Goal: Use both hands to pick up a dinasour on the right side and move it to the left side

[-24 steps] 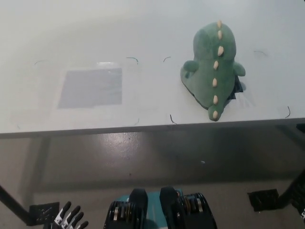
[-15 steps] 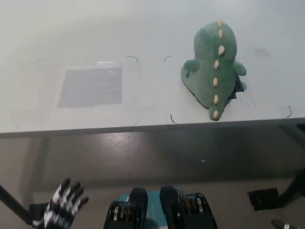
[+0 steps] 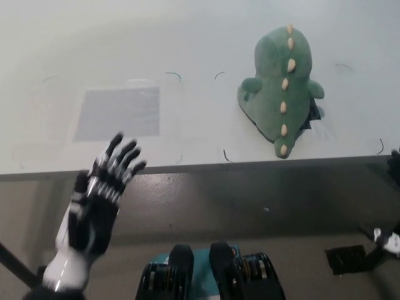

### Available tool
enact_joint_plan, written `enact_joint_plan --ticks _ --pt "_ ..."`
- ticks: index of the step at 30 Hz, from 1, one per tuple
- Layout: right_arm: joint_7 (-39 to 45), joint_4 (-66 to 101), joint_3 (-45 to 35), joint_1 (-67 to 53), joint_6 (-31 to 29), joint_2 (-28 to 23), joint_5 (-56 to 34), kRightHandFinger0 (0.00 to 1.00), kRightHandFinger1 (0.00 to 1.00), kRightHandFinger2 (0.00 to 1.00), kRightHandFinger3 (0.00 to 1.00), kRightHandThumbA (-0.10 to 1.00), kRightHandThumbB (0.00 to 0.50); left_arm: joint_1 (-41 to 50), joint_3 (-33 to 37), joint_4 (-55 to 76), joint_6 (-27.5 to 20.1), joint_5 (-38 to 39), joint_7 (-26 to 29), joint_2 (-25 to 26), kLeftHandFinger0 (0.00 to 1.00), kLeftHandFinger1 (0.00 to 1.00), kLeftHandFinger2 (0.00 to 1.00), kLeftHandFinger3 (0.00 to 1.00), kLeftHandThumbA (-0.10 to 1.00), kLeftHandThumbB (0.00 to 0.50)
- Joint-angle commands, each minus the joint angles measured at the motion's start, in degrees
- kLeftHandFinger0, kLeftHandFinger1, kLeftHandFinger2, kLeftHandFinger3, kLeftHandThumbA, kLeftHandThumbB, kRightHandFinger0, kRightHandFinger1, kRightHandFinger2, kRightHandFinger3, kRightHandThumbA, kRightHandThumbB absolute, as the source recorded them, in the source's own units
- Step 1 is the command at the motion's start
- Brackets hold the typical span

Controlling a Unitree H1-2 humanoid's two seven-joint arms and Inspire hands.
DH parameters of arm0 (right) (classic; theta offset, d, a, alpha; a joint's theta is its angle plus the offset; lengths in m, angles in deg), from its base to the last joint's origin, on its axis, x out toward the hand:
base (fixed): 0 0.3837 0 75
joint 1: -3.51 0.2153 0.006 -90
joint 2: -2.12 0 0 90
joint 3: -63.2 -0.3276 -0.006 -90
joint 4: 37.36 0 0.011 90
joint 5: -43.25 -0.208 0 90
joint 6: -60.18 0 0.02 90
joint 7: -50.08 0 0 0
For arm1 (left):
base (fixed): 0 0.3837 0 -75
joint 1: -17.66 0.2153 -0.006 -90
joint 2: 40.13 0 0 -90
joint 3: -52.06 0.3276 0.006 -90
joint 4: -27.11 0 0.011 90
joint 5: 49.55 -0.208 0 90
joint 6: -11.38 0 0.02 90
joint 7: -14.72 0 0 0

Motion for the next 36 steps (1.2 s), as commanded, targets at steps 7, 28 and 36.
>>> enact_joint_plan --ticks 7,28,36 --pt "-1.78 -1.21 -0.33 10.21 5.46 0.30 0.48 1.00 1.00 1.00 1.00 0.96 0.076 -14.45 1.23 -5.58 6.21 -4.18 2.56 -0.28 1.00 1.00 1.00 1.00 0.96 0.439" --pt "-3.15 -25.97 1.20 35.43 9.54 5.78 2.09 1.00 1.00 1.00 1.00 0.95 0.125 -38.41 2.09 -32.20 4.01 -9.92 5.30 -5.67 1.00 1.00 1.00 1.00 0.96 0.382" --pt "-3.68 -32.54 2.84 38.32 7.01 5.93 5.65 1.00 1.00 1.00 1.00 1.00 0.163 -44.91 1.30 -43.48 3.60 -10.47 6.58 -7.48 1.00 1.00 1.00 1.00 0.95 0.375"
